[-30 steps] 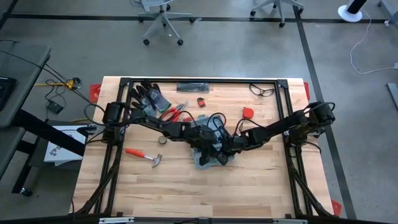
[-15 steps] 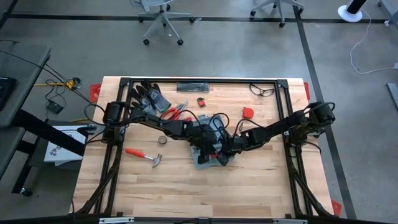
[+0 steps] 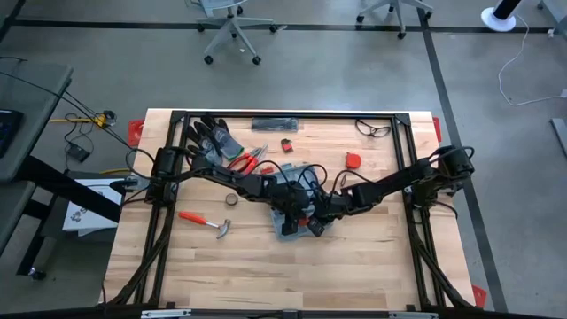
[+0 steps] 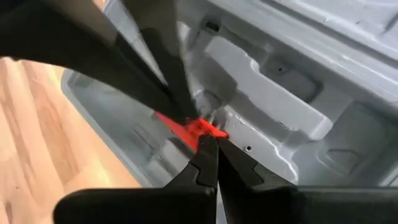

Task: Prefit tool cases
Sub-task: Put the bottom screwdriver bit set into the gray prefit tool case

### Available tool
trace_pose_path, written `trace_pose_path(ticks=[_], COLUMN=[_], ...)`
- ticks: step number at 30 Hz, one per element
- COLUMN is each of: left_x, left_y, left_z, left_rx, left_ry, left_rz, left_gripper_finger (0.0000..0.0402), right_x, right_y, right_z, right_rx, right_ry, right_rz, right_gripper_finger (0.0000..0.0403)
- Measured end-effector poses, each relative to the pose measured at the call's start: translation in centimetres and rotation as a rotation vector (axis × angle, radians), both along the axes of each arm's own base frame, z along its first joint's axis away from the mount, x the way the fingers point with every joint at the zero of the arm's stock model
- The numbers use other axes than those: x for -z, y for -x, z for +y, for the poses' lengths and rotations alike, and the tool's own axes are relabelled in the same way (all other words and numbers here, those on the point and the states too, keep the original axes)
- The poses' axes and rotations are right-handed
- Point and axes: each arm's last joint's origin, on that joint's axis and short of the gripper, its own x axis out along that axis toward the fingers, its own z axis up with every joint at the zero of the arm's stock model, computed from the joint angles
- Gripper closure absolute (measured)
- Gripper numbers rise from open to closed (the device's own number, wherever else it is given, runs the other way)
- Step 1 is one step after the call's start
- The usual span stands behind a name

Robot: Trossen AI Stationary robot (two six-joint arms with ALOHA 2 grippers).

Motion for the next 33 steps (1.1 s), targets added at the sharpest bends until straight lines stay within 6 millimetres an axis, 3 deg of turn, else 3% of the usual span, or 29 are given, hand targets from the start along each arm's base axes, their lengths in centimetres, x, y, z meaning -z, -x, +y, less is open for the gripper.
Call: trace_pose_path(ticks=[5, 13, 33], left_x=[0.9, 3.4, 0.3], left_y=[0.2, 0.1, 0.4], left_z=[0.0, -1.1, 0.8], left_rx=[0.014, 0.077, 0.06], left_ry=[0.015, 0.059, -0.005], left_rz=[0.03, 0.094, 0.044], left_gripper_finger=[0.0401, 0.0401, 0.0401], right_x=[1.4, 1.6, 1.8], right_y=[-0.5, -0.5, -0.5], right_z=[0.2, 0.4, 0.2], right_rx=[0.013, -0.024, -0.002], right_ry=[-0.031, -0.068, -0.045], right_rz=[0.013, 0.034, 0.024], right_gripper_finger=[0.0403, 0.0403, 0.0403])
